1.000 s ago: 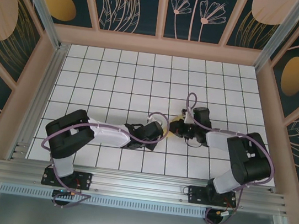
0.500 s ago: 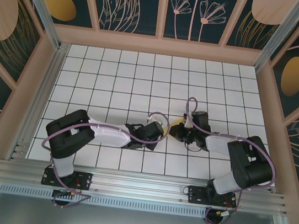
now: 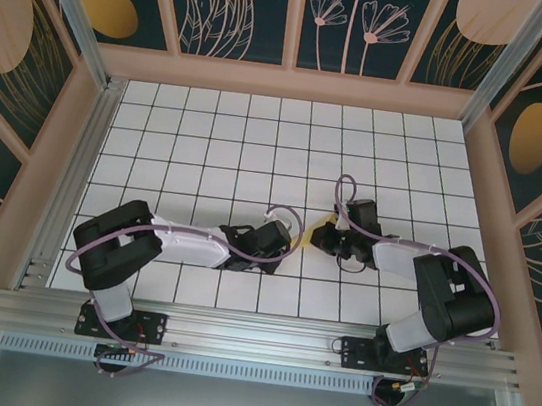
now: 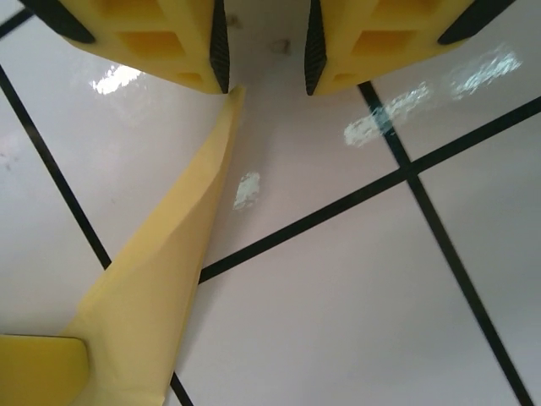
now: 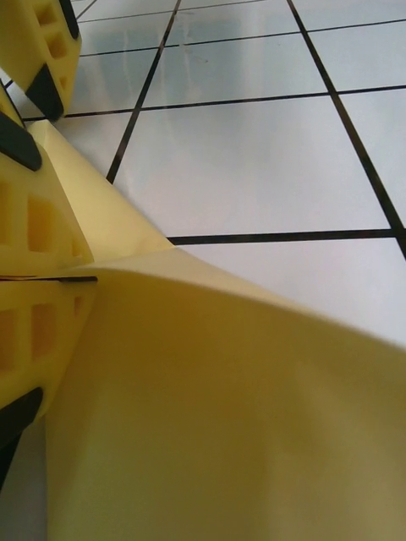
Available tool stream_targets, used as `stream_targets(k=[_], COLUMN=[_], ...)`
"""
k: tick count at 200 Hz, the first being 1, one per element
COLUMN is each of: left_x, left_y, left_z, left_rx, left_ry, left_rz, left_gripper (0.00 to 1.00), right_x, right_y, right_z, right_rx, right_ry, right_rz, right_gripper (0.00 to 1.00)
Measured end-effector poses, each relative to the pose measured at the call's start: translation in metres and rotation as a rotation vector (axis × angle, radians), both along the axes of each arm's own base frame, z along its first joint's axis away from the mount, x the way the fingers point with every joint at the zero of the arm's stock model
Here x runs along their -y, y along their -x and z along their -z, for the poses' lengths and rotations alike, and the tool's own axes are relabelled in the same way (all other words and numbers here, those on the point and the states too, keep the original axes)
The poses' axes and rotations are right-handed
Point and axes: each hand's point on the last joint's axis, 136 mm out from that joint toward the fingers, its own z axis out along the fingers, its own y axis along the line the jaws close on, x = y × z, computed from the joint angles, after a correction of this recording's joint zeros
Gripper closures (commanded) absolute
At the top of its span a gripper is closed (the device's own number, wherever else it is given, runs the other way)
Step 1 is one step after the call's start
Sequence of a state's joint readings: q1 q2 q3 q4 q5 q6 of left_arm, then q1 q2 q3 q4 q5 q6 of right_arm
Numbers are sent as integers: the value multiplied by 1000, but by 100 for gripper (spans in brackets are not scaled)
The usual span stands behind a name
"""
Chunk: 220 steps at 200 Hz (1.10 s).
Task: Fold a paper plane with a square sheet of paper (pick it up from the middle)
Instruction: Fold the wing for the fifth time at the center of the table.
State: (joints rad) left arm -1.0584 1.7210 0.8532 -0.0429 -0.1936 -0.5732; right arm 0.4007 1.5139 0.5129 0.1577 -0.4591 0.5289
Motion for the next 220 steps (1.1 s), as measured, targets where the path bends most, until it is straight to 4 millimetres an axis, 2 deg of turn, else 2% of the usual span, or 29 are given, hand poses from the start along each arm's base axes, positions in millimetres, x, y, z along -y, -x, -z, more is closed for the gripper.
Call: stream_targets(k=[28,41,58,83,110,134,185,220], left_x=[0,2,2,8,25,29,38,40], left_y=[-3,-13,-29,-42,-39,-33,-35,-34], left_z=[-35,-51,-59,-48,-22,-5,-13,-8], left_rx=[21,22,3,-57,-149,-215,-234,-248], left_ry=[104,183,268,323,329,329,399,405], left_rz=[-8,-33,-73,-96,-74,-67,-49,-42], left_gripper=[61,61,62,64,70,74,76,78], right_x=[1,2,1,0,0,-1,-1,-2], right_y=[-1,-2,-2,-4,-5,-6,-6,-7], right_z=[3,3,3,4,4,3,3,4], right_rx=[3,6,7,11,10,10,7,1], right_ry=[20,26,29,31,28,23,16,11], right_rz=[-8,-12,-17,-23,-28,-33,-36,-37], right_gripper=[94,94,94,94,94,94,93,87])
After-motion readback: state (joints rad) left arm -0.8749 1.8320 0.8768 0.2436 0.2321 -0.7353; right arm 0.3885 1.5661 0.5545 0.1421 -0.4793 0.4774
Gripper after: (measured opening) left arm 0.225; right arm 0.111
